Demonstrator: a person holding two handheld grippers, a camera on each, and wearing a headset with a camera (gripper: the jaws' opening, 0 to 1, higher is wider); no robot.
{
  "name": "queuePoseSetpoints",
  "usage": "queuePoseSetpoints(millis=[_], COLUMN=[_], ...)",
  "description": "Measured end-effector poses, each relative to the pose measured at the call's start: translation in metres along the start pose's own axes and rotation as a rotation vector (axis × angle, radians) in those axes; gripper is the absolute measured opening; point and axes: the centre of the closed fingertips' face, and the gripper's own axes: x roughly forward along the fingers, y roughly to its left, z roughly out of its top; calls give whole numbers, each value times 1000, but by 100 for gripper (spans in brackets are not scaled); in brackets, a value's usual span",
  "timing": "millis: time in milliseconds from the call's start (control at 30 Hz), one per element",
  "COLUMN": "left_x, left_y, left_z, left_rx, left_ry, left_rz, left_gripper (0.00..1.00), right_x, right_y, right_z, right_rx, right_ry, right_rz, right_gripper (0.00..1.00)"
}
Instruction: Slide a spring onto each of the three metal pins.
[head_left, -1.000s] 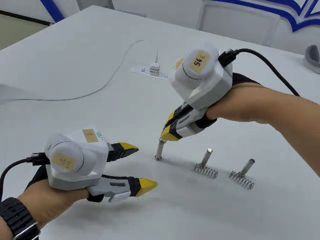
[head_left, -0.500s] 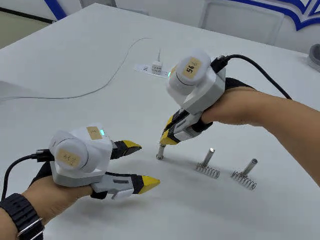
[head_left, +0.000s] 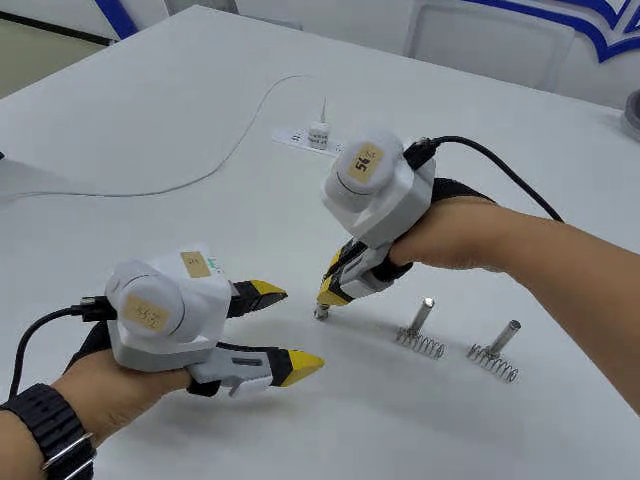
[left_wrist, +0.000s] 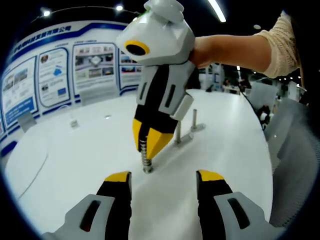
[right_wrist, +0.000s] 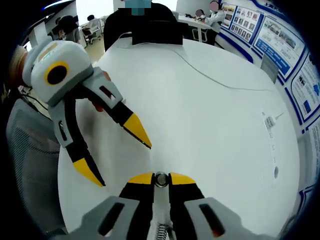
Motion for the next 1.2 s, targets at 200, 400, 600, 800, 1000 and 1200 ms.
queuePoseSetpoints(millis=[200,400,600,800,1000,1200], left_x=[0,2,2,1,-1,-1], left_y=[1,2,0,1,2,1], left_z=[-1,1,3,4,3,4], left_rx=[-3,-6,-4,-3,-4,-3], left_ry=[2,-2,-7,-8,-9,-13], left_rz=[1,0,0,3,7,4], left_gripper=[53,53,53,53,53,53], right_x=[9,10,9,-4,-24,-43], right_y=[-1,-1,0,-2,-2,8], right_z=[-3,-3,-5,-8,-14,-19], right_rx=[10,20,12,10,32,37], right_ry=[6,3,-2,-19,-53,-78], right_rz=[-4,-2,4,-21,-46,-65], right_gripper=[12,13,16,18,18,18])
